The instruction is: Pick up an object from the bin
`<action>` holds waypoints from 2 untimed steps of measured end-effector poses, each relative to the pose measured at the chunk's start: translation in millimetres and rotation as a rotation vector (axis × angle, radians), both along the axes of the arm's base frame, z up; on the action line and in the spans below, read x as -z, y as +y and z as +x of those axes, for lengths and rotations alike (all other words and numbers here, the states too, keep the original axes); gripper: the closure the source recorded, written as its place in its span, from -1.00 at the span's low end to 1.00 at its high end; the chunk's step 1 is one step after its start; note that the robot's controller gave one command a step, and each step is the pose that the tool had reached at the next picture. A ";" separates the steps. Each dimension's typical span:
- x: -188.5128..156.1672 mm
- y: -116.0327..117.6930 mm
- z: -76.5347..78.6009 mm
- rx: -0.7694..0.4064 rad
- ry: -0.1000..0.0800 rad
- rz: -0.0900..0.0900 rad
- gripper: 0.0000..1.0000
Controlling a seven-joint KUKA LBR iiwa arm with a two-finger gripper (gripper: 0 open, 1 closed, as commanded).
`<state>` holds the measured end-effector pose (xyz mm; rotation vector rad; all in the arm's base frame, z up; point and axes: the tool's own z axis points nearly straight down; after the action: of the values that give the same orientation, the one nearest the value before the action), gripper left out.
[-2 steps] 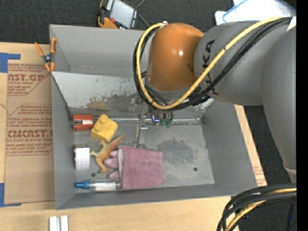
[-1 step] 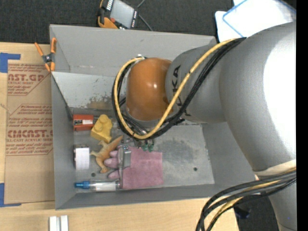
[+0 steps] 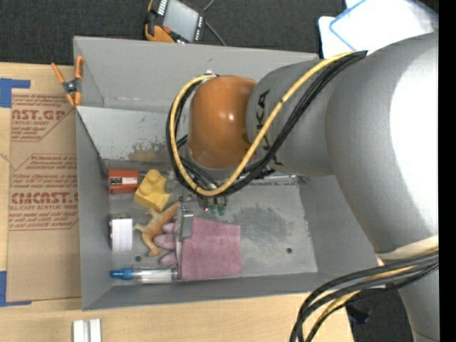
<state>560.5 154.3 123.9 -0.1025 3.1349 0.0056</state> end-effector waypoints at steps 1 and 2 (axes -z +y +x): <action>-64.0 17.6 -37.6 -0.221 0.002 -0.001 -1.00; 10.0 -2.7 -2.5 -0.191 -0.006 0.000 -1.00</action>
Offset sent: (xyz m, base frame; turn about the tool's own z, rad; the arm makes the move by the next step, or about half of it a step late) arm -0.0010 -0.0066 -0.0135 -0.1869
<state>558.0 151.7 113.9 -0.3998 3.1056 0.0064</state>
